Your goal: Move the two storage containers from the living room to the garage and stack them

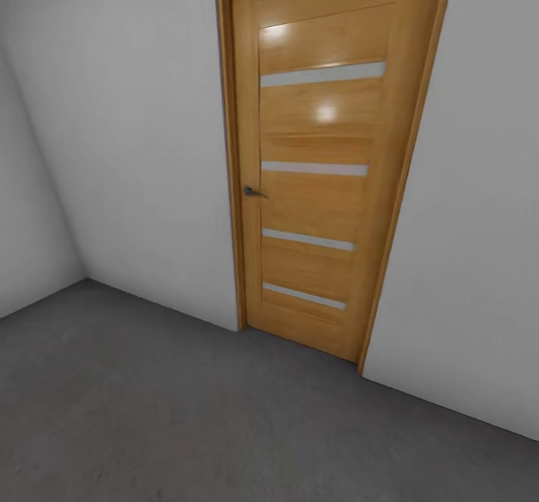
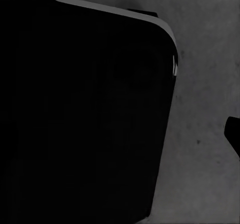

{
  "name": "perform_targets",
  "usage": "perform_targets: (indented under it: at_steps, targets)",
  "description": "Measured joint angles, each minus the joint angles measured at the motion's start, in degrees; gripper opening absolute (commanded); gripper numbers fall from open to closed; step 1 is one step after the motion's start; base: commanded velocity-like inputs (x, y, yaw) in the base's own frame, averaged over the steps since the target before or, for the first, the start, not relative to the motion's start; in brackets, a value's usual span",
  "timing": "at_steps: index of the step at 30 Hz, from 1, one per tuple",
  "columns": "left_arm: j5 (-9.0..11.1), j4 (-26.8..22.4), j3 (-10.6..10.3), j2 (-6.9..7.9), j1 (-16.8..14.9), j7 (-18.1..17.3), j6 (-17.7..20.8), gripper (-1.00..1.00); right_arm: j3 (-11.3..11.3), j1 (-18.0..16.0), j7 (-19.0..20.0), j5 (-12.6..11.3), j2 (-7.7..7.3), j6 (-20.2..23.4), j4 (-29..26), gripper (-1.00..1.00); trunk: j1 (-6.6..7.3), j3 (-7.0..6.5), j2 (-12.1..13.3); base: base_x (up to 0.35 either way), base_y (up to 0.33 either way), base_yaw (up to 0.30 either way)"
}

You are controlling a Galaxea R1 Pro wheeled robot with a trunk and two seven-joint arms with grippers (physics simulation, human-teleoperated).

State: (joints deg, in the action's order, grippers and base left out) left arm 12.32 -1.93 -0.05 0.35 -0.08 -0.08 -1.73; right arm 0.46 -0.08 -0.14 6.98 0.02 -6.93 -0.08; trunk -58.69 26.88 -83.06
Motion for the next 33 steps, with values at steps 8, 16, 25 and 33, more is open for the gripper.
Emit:
perform_targets:
  at_steps: [8, 16, 25, 33]
  targets:
    - [0.00, 0.00, 0.00, 0.00, 0.00, 0.00, -0.08, 1.00, 0.04, 0.00, 0.06, 0.23, -0.17, -0.06, 0.00, 1.00, 0.00, 0.00, 0.00, 0.314, 0.191, -0.002]
    - [0.00, 0.00, 0.00, 0.00, 0.00, 0.00, -0.08, 1.00, 0.06, 0.00, 0.06, 0.27, -0.21, -0.13, 0.00, 1.00, 0.00, 0.00, 0.00, 0.311, 0.196, 0.000]
    - [0.00, -0.01, 0.00, 0.00, 0.00, 0.00, -0.08, 1.00, -0.02, 0.00, 0.05, 0.18, -0.01, -0.32, 0.00, 1.00, 0.00, 0.00, 0.00, 0.311, 0.199, -0.035]
    - [0.00, -0.02, 0.00, 0.00, 0.00, 0.00, -0.06, 1.00, -0.04, 0.00, -0.01, -0.02, 0.33, -0.07, 0.00, 1.00, 0.00, 0.00, 0.00, 0.309, 0.199, -0.228]
